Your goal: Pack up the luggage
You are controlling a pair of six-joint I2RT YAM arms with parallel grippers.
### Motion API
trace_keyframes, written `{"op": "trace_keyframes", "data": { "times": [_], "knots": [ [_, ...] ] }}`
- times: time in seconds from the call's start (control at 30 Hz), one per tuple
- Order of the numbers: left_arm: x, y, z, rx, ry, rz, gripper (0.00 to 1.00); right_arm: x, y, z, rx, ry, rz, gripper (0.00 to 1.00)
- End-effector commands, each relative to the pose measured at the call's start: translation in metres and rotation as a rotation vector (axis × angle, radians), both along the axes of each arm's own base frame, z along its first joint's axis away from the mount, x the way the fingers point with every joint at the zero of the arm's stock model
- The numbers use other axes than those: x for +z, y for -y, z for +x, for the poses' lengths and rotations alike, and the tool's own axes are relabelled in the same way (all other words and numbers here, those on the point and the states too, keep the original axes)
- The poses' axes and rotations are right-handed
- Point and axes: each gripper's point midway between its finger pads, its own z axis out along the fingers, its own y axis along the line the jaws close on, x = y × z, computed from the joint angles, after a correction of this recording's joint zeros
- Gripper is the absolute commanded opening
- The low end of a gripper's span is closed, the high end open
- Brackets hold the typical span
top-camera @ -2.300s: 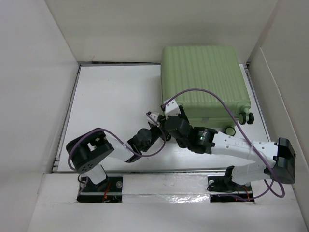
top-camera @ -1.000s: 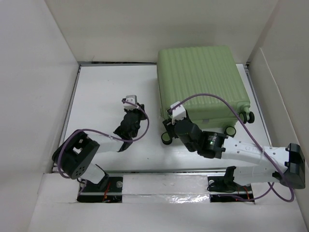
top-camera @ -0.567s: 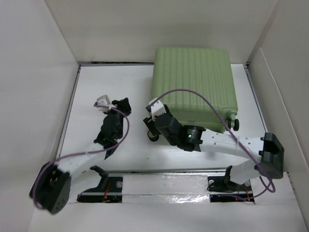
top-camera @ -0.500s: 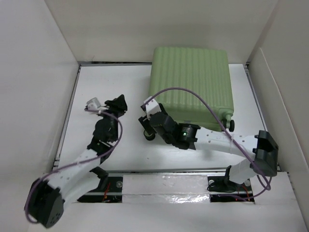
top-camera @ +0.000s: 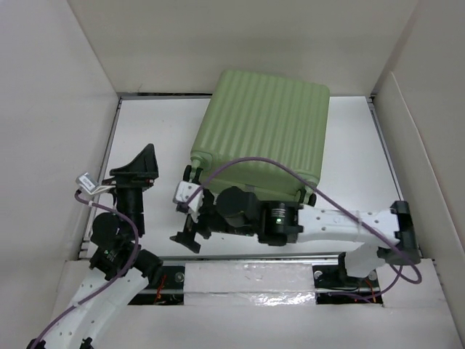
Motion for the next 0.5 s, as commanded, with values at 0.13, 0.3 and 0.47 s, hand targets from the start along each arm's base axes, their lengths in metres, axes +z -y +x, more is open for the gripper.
{"op": "trace_keyframes", "data": {
  "times": [0.13, 0.3, 0.47],
  "knots": [
    [0.033, 0.030, -0.019, -0.186, -0.015, 0.188, 0.79, 0.126, 0.171, 0.048, -0.424, 0.138, 0.305, 1.00],
    [0.036, 0.027, -0.030, -0.193, -0.050, 0.301, 0.80, 0.106, 0.317, 0.089, -0.885, 0.126, 0.355, 1.00],
    [0.025, 0.029, -0.023, -0.185, -0.100, 0.356, 0.80, 0.092, 0.374, 0.103, -1.009, 0.116, 0.435, 1.00]
  ]
}}
